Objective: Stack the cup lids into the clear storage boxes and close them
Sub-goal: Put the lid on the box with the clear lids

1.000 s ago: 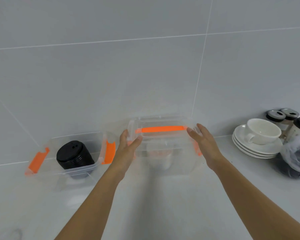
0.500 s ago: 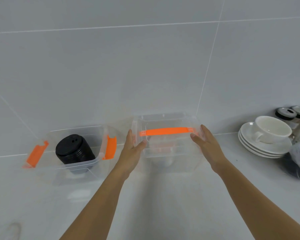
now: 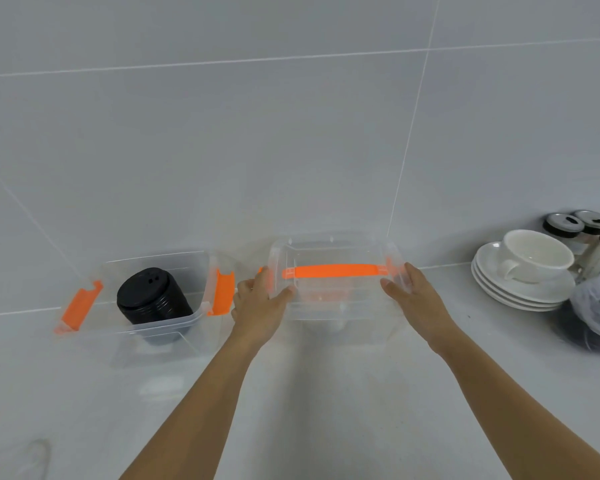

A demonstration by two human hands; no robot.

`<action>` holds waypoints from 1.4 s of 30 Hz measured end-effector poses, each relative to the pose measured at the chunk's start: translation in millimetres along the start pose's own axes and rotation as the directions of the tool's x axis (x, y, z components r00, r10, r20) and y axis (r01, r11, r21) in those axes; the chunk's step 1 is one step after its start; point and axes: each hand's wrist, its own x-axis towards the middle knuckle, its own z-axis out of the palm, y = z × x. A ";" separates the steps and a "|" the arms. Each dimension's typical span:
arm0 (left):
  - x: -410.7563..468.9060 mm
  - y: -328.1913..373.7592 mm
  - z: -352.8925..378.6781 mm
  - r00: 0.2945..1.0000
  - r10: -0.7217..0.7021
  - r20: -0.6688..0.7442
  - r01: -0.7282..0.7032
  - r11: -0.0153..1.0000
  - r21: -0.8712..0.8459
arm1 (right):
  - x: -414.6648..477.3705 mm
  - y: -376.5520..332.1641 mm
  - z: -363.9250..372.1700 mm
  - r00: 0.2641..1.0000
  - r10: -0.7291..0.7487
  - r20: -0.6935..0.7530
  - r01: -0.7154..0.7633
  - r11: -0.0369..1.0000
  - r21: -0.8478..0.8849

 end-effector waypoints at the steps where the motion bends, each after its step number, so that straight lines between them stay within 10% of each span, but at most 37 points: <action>1: 2.0 -3.1 -0.9 1.000 -0.016 0.011 0.017 0.998 -0.055 | -1.0 -1.2 -1.6 1.000 0.004 -0.009 -0.004 0.999 -0.047; 9: 11.4 -7.5 0.0 0.962 -0.269 0.042 0.255 0.833 -0.492 | -9.0 -1.2 -4.3 0.943 0.033 -0.332 -0.074 0.991 -0.110; 13: 10.7 -12.5 0.7 0.927 -0.326 0.186 0.371 0.729 -0.575 | -9.4 -0.4 -3.7 0.917 0.390 -0.080 -0.349 0.884 0.312; 16: 9.3 -10.7 4.5 0.967 -0.250 0.041 0.227 0.784 -0.578 | -9.6 -0.7 -2.8 0.941 0.331 -0.065 -0.288 0.888 0.358; 20: 5.7 -8.9 12.5 0.977 -0.078 -0.200 0.006 0.941 -0.339 | -8.8 -3.2 4.5 0.958 0.129 -0.258 -0.110 0.990 0.084; 31: 6.8 -10.2 14.6 0.958 0.057 -0.282 -0.104 0.983 -0.154 | -9.8 -7.8 3.2 0.968 -0.081 -0.236 -0.024 0.912 -0.409; 42: 8.3 -9.0 14.7 0.949 0.112 -0.295 -0.128 0.991 -0.037 | -6.5 -6.5 1.4 0.970 -0.075 -0.232 -0.046 0.878 -0.476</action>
